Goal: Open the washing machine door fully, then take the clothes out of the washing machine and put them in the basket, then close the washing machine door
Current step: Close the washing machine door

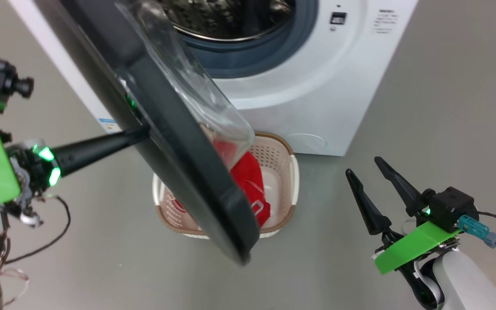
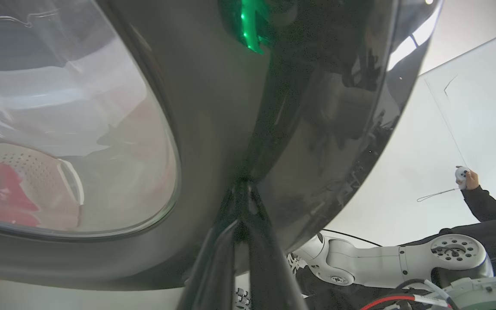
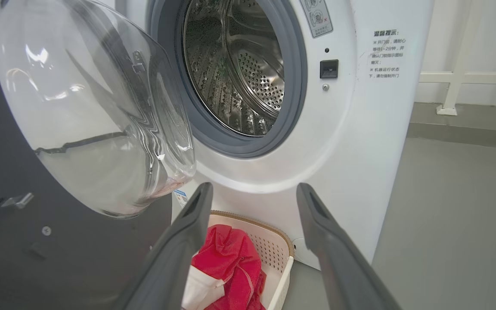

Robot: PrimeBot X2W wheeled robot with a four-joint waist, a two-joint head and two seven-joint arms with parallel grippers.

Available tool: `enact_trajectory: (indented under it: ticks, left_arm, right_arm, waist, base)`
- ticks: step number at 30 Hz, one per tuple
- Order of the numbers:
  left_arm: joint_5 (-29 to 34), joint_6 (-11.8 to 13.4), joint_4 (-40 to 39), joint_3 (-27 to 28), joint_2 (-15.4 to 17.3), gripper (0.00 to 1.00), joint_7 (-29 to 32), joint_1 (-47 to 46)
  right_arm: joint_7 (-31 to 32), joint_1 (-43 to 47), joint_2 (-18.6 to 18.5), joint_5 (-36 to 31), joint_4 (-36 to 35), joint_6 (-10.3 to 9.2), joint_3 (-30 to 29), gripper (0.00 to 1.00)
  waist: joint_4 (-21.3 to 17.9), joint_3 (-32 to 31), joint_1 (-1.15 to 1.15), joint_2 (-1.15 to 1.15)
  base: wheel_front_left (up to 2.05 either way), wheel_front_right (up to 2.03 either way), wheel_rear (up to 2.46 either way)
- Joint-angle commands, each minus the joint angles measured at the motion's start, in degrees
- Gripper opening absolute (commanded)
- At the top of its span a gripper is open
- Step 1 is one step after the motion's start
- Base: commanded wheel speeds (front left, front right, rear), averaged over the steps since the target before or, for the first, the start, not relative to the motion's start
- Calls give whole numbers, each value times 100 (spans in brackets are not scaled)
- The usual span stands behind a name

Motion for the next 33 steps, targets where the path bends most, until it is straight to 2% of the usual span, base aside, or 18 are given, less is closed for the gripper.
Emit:
enact_trajectory:
  ticks: [1, 12, 20, 33]
  left_arm:
    - [39, -19, -96, 205, 190, 0, -64, -292]
    - [495, -19, 454, -27, -152, 0, -479, -1187]
    - [772, -19, 830, -80, -273, 0, -890, -1686]
    - [1121, -19, 1656, -54, -66, 0, -1610, -2374]
  right_arm:
    - [-69, -115, 38, -69, -163, 9, 83, 100]
    - [-69, -327, 325, -170, -251, 9, -28, 100]
    - [-69, -444, 504, -193, -269, 9, 1, 100]
    - [-69, -516, 620, -209, -300, 9, 15, 100]
  waist:
    - [-267, 206, 0, 0]
    - [-966, 691, 0, 0]
    - [-1305, 874, 0, 0]
    - [-1661, 983, 0, 0]
  base:
    - [0, 0, 0]
    - [0, 0, 0]
    - [0, 0, 0]
    - [0, 0, 0]
